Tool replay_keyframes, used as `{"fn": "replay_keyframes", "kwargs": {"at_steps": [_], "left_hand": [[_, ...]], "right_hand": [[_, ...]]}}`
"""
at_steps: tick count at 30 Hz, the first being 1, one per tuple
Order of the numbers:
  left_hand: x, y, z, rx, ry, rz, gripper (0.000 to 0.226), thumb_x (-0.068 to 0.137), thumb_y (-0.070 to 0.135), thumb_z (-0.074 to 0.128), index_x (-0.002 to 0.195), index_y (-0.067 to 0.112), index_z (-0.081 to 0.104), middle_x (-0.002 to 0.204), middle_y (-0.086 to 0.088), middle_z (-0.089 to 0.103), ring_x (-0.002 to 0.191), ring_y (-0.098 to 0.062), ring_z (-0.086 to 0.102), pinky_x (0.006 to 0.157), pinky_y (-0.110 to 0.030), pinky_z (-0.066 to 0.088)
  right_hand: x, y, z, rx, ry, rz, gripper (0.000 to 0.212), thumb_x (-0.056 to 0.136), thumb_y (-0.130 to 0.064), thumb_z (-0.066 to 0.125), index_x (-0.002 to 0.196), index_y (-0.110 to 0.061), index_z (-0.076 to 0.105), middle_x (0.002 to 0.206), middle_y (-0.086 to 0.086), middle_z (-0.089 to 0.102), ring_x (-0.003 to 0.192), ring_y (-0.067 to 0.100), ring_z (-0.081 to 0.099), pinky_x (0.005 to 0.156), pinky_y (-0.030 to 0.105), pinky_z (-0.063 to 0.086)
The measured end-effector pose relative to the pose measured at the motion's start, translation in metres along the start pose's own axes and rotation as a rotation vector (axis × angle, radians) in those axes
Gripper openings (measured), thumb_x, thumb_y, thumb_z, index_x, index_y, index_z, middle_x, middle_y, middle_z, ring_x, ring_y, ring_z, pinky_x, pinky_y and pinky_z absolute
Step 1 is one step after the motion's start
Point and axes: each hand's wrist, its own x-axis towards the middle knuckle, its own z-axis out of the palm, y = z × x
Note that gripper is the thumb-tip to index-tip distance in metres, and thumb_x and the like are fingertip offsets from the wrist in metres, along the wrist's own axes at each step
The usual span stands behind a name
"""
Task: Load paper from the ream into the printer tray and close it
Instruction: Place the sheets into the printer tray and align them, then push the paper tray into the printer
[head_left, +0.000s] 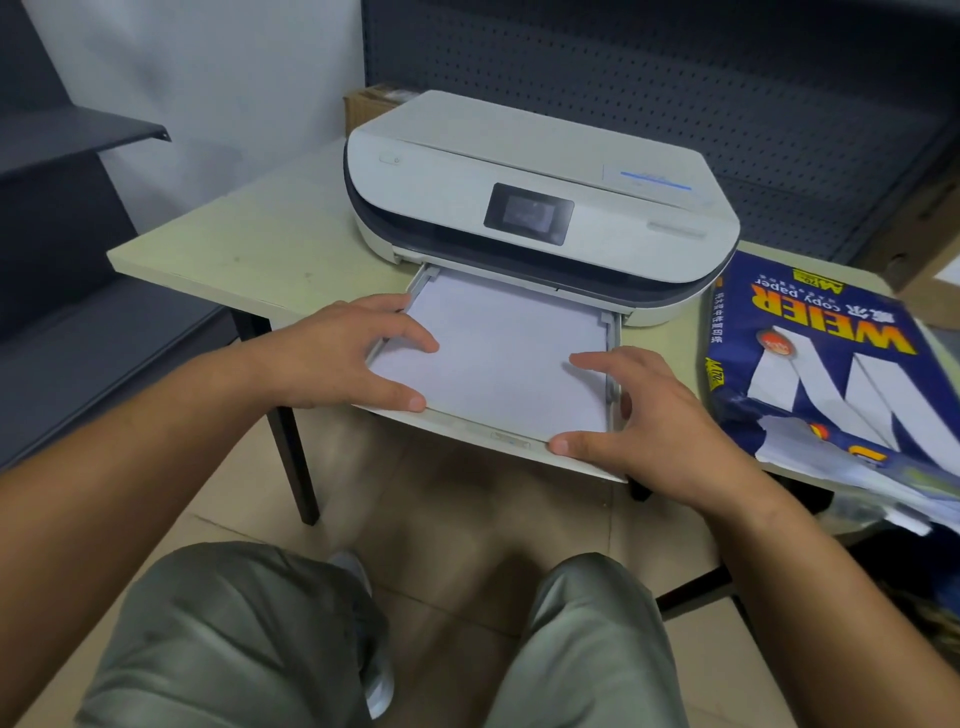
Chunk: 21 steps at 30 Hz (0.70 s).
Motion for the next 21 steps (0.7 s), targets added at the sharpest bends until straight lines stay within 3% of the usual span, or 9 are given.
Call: {"fn": "replay_keyframes", "kwargs": {"at_steps": [2, 6, 11, 16, 21], "left_hand": [[-0.001, 0.002, 0.0, 0.017, -0.001, -0.014, 0.07, 0.06, 0.075, 0.072, 0.125, 0.057, 0.054, 0.162, 0.011, 0.025, 0.146, -0.019, 0.026, 0.116, -0.035, 0.027], [-0.009, 0.018, 0.002, 0.122, 0.101, 0.042, 0.067, 0.069, 0.067, 0.074, 0.13, 0.048, 0.055, 0.143, 0.023, 0.042, 0.137, -0.019, 0.032, 0.099, -0.026, 0.027], [-0.027, 0.021, 0.017, 0.231, 0.124, 0.114, 0.088, 0.059, 0.094, 0.045, 0.137, 0.053, 0.045, 0.161, 0.015, 0.028, 0.147, -0.015, 0.019, 0.114, -0.044, 0.029], [-0.03, 0.023, 0.024, 0.14, 0.21, 0.162, 0.077, 0.067, 0.088, 0.047, 0.133, 0.049, 0.053, 0.152, 0.021, 0.042, 0.142, -0.008, 0.031, 0.105, -0.027, 0.026], [-0.029, 0.018, 0.027, 0.201, 0.224, 0.171, 0.078, 0.067, 0.084, 0.048, 0.134, 0.045, 0.055, 0.15, 0.018, 0.047, 0.139, -0.01, 0.035, 0.106, -0.031, 0.032]], "right_hand": [[-0.002, -0.001, -0.001, -0.024, -0.01, 0.007, 0.092, 0.061, -0.066, 0.08, 0.143, -0.042, 0.045, 0.154, -0.006, 0.034, 0.132, 0.016, 0.046, 0.109, 0.041, 0.045], [-0.009, -0.009, -0.002, -0.113, 0.003, 0.007, 0.093, 0.067, -0.067, 0.076, 0.147, -0.041, 0.038, 0.16, -0.005, 0.029, 0.144, 0.02, 0.036, 0.113, 0.044, 0.041], [-0.026, -0.027, -0.006, -0.236, 0.003, -0.035, 0.094, 0.067, -0.074, 0.069, 0.15, -0.045, 0.034, 0.166, -0.01, 0.016, 0.15, 0.018, 0.015, 0.117, 0.041, 0.028], [-0.026, -0.028, -0.001, -0.24, 0.022, -0.05, 0.091, 0.068, -0.075, 0.067, 0.148, -0.044, 0.038, 0.165, -0.01, 0.022, 0.149, 0.018, 0.019, 0.116, 0.037, 0.028], [-0.025, -0.026, 0.004, -0.315, 0.089, -0.094, 0.09, 0.068, -0.072, 0.07, 0.148, -0.041, 0.041, 0.163, -0.007, 0.026, 0.148, 0.019, 0.02, 0.117, 0.037, 0.028]]}}
